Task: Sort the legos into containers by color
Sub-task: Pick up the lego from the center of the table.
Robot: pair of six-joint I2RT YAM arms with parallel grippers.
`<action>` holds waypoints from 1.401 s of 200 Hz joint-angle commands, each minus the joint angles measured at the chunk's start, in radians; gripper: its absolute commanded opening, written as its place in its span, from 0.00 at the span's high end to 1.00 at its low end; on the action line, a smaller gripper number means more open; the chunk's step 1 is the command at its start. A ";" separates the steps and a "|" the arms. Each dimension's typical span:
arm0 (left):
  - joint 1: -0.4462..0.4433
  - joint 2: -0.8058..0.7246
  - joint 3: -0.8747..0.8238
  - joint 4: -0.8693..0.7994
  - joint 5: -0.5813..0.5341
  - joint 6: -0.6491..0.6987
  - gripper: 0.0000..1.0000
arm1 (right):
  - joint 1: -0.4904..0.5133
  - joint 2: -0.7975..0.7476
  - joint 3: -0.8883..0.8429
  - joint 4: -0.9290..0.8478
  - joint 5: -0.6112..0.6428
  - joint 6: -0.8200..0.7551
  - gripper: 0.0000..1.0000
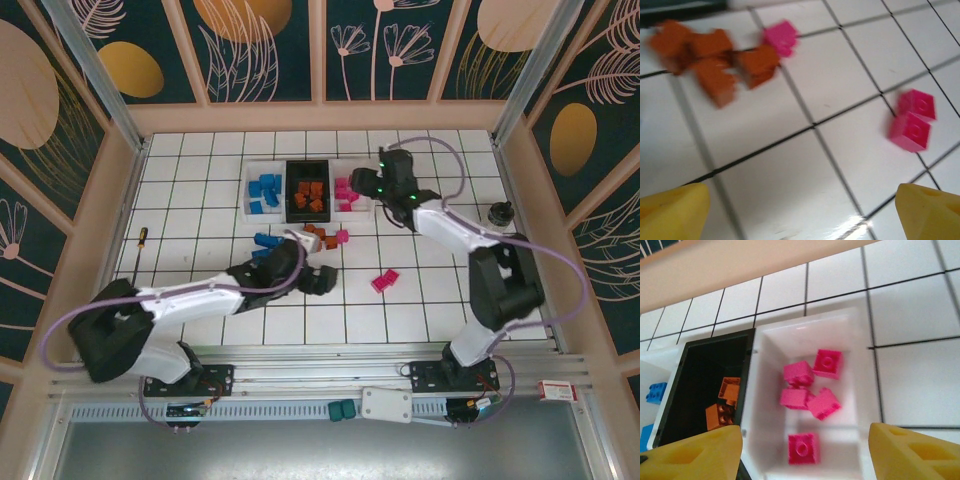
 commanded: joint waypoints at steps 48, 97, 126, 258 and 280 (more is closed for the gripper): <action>-0.163 0.382 0.335 -0.004 0.114 0.269 0.16 | -0.114 -0.278 -0.261 0.065 -0.067 0.074 0.31; -0.177 0.551 0.505 -0.065 0.044 0.333 0.28 | -0.139 -0.335 -0.300 0.068 -0.092 0.075 0.31; -0.176 0.605 0.555 -0.087 0.010 0.354 0.39 | -0.143 -0.354 -0.306 0.069 -0.097 0.075 0.31; -0.131 0.390 0.366 0.048 0.001 0.287 0.88 | -0.185 -0.428 -0.349 0.064 -0.092 0.079 0.31; -0.036 0.296 0.307 0.108 0.038 0.220 0.88 | -0.186 -0.445 -0.376 0.066 -0.095 0.078 0.31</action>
